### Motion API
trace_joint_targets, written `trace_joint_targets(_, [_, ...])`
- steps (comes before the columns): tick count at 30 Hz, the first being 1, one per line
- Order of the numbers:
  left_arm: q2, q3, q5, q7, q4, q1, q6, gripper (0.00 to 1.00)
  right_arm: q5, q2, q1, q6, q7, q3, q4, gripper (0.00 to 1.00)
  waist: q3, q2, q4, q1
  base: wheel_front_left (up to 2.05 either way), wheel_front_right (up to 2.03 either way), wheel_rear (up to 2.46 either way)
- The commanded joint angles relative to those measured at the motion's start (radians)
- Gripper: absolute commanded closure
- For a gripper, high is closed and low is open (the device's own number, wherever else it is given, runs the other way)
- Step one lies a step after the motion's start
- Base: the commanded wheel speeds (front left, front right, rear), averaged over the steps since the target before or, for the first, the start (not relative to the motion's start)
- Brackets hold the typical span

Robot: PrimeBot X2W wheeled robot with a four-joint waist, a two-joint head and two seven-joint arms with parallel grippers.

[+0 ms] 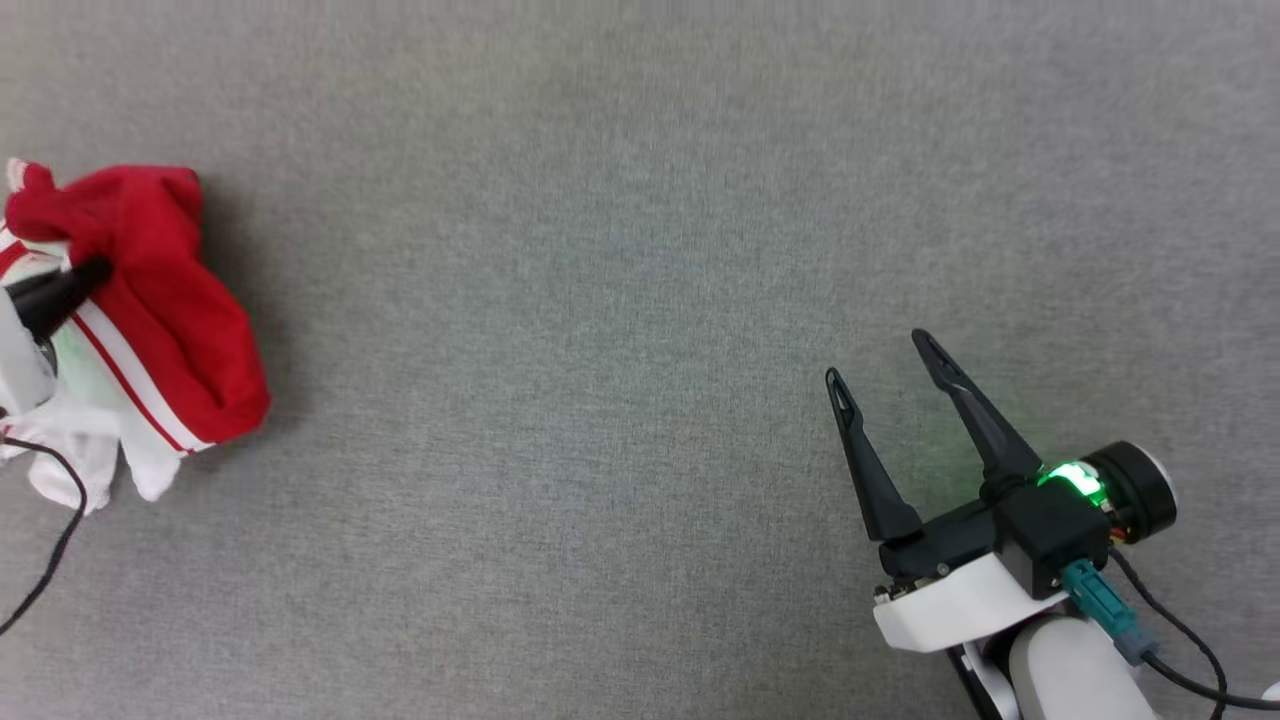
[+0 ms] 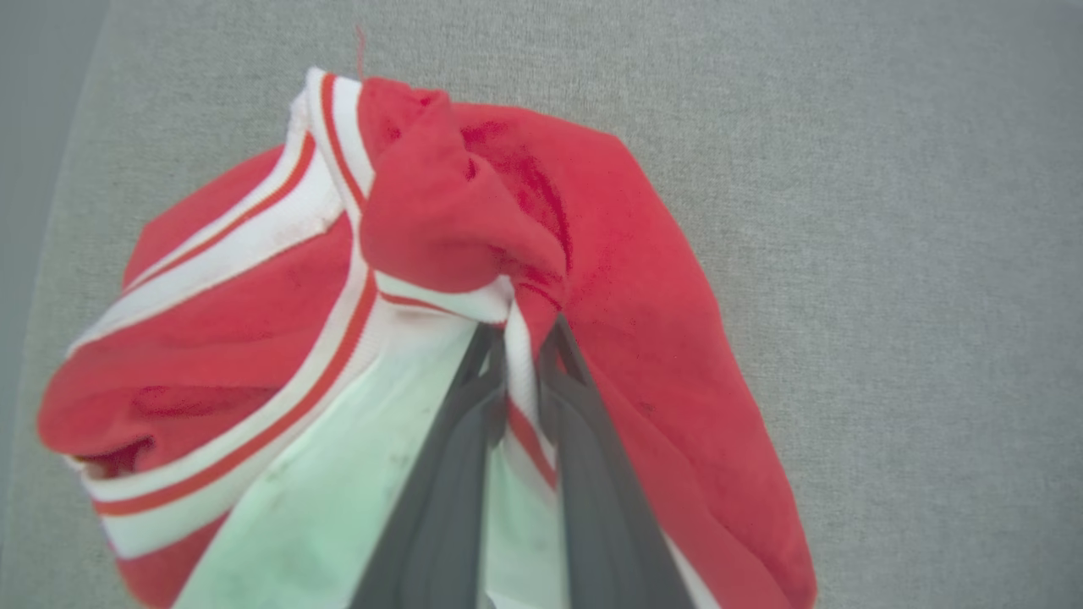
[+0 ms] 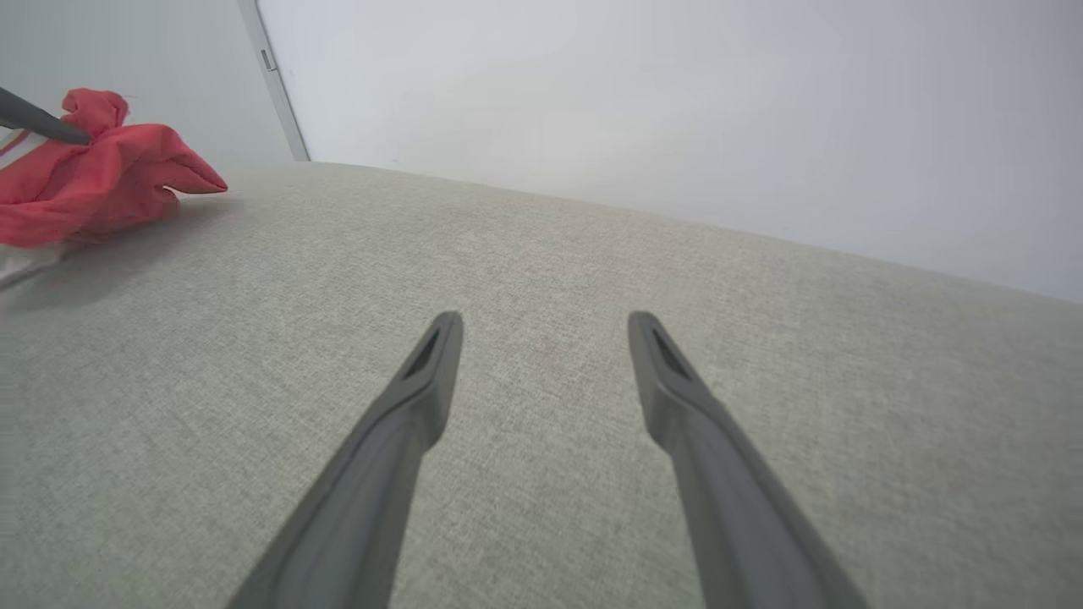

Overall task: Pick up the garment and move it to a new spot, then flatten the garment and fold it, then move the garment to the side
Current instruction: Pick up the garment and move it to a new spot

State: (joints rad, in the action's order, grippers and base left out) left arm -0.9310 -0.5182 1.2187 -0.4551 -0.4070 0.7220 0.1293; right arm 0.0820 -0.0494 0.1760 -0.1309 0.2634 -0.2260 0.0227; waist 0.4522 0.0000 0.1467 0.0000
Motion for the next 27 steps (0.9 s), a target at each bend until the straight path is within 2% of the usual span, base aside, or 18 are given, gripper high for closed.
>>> trace_joint_targets(1, [-0.021,0.002,0.008,0.022,0.026,0.0,0.001,1.0,-0.014,-0.002,-0.017,0.0,0.002,-0.001,0.006,0.0,-0.071,0.0,-0.009,0.0,0.0,0.0,0.0])
trace_joint_targets(8, [-0.102,-0.012,0.008,0.079,0.171,-0.018,0.0,1.0,-0.054,-0.001,-0.057,0.0,0.002,0.011,0.022,0.0,-0.203,0.0,-0.037,0.0,0.0,0.0,0.0])
trace_joint_targets(13, [-0.119,-0.017,-0.02,0.131,0.271,-0.026,0.0,1.0,-0.077,-0.001,-0.082,0.0,0.002,0.027,0.022,0.0,-0.274,0.0,-0.074,0.0,0.0,0.0,0.0])
trace_joint_targets(16, [-0.1,-0.013,-0.044,0.168,0.333,-0.021,-0.014,1.0,-0.088,-0.001,-0.095,0.0,0.002,0.041,0.02,0.0,-0.302,0.0,-0.097,0.0,0.0,0.0,0.0])
trace_joint_targets(21, [-0.054,-0.014,-0.094,0.22,0.438,0.004,-0.068,1.0,-0.097,-0.001,-0.105,0.0,0.002,0.053,0.014,0.0,-0.331,0.0,-0.149,0.0,0.0,0.0,0.0])
trace_joint_targets(27, [0.057,-0.044,-0.181,0.266,0.506,0.06,-0.161,1.0,-0.101,-0.001,-0.112,0.0,0.002,0.075,0.005,0.0,-0.335,0.0,-0.213,0.0,0.0,0.0,0.0])
